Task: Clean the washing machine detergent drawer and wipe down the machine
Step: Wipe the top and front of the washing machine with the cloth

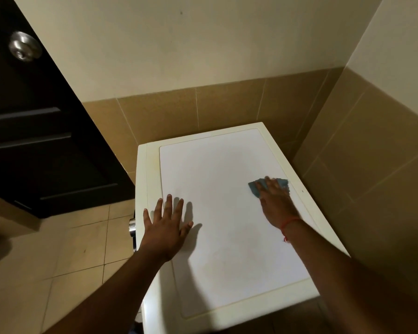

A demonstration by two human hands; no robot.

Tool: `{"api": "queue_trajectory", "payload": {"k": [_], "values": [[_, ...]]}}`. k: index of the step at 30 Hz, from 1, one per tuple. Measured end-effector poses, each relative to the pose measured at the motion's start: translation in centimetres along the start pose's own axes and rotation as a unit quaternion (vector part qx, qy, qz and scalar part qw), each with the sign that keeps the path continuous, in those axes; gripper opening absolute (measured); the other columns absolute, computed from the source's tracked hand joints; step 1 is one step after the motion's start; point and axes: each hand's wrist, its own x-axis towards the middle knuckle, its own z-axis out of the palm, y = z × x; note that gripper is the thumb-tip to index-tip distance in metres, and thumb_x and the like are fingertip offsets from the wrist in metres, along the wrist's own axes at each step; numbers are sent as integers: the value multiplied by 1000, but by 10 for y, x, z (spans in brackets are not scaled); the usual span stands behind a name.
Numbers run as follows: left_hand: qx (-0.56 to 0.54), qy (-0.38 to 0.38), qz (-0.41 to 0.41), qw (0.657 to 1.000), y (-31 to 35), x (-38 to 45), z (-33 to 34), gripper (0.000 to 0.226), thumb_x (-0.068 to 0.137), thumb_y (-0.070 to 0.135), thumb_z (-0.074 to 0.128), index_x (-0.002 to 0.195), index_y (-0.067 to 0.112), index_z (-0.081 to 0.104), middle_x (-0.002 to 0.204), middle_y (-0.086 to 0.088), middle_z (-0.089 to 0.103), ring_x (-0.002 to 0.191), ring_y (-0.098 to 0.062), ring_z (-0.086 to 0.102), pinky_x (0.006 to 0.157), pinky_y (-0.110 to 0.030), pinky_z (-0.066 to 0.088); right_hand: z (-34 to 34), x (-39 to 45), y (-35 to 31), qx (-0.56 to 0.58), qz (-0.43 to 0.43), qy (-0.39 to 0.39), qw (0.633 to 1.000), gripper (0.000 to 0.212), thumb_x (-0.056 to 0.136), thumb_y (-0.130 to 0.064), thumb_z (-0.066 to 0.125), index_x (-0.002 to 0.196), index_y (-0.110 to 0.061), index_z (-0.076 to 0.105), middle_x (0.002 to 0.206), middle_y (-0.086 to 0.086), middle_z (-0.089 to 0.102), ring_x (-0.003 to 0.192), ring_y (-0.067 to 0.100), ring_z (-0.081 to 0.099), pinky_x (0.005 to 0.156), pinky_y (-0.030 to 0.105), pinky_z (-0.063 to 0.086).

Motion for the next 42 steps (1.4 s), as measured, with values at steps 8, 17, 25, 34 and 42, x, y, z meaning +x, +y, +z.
{"api": "queue_trajectory", "payload": {"k": [8,17,25,34,42], "values": [[-1,-3,-12,1000,-17,-1,-11,72,97,64,11,154,31,-16,163,-3,-21,150,-28,-18,118,-58,-6,9,-12,-70,-9,-133,30,991,56,92,-12,45,147,-20,38,153,10,35,143,30,28,118,48,15],[-9,-5,-15,1000,-46,-4,-11,72,96,65,9,154,30,-16,163,-4,-20,150,-29,-18,118,-59,-7,9,-22,-155,47,-106,-14,993,50,101,-28,32,151,-25,29,160,3,20,148,20,14,121,43,9],[-39,-20,-60,997,-100,-12,-3,73,93,69,7,151,34,-20,163,-3,-21,149,-29,-19,118,-62,-6,13,-29,-225,25,-153,-36,987,58,101,-51,17,153,-26,19,161,2,17,149,22,9,121,46,9],[-31,-8,-79,996,-154,-13,-10,70,94,67,4,154,34,-12,164,-3,-16,150,-29,-18,117,-59,-8,26,0,-297,7,-103,-30,994,54,102,-44,20,152,-24,21,160,7,19,148,28,13,120,49,11],[-18,-5,-97,995,-196,-14,-16,69,95,66,5,154,34,-11,164,-3,-15,150,-28,-15,117,-58,-5,33,35,-298,-3,-115,2,993,51,101,-33,34,150,-20,29,156,10,30,145,31,24,117,51,23]]}}
